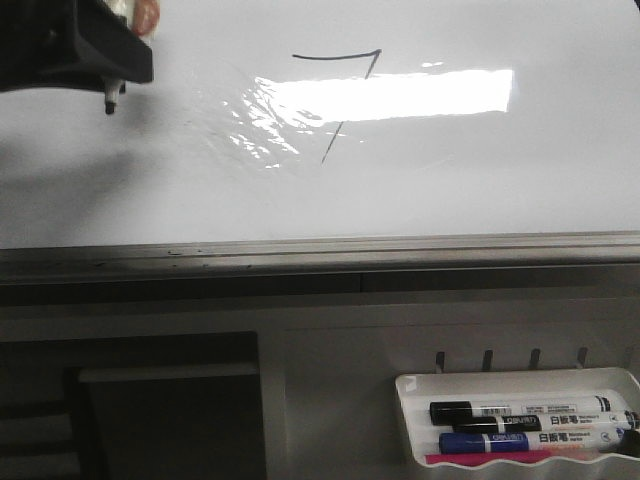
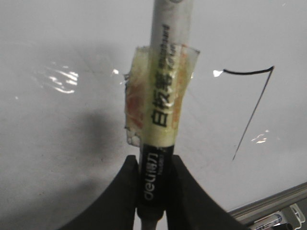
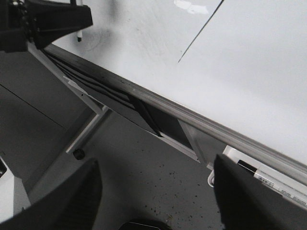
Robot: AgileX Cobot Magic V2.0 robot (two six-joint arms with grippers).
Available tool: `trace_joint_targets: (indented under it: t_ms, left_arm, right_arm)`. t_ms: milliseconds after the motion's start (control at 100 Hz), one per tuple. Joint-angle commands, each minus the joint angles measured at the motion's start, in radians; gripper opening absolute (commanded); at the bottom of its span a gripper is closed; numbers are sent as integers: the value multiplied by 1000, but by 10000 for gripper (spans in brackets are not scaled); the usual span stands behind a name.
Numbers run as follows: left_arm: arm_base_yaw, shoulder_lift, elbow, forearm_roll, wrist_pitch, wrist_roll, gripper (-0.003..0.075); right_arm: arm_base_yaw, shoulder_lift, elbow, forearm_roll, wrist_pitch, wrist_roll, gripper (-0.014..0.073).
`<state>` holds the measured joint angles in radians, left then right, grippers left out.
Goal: Write number 7 on whiteboard
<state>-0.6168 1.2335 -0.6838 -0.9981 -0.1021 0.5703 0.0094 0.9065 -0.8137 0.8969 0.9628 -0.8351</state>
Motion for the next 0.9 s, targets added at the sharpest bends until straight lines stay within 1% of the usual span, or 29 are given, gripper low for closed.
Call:
trace_joint_targets:
  t_ms: [0,340,550,810,860,890]
  left_arm:
    - [3,24,-46,-5,-53,-6,-20]
    - [3,132,-123,-7,-64,-6,-20]
    - [3,143,-128,-7,-124,-6,-20]
    - [3,143,-128,-7,-121,-6,-19]
    - [3,143,-128,-5,-117,-6,-9]
    - [3,143,-128,-5,-117,-6,13]
  right_arm:
    - [-7,-13,-20,52,-38,0,439]
    - [-7,-13,-20,52,-62,0,439]
    - [-7,-13,-20,52,-76,0,439]
    - [-7,-13,-20,52,-86,0,439]
    - [-7,-13,-20,52,-86,0,439]
    - [-7,-13,-20,52,-86,0,439]
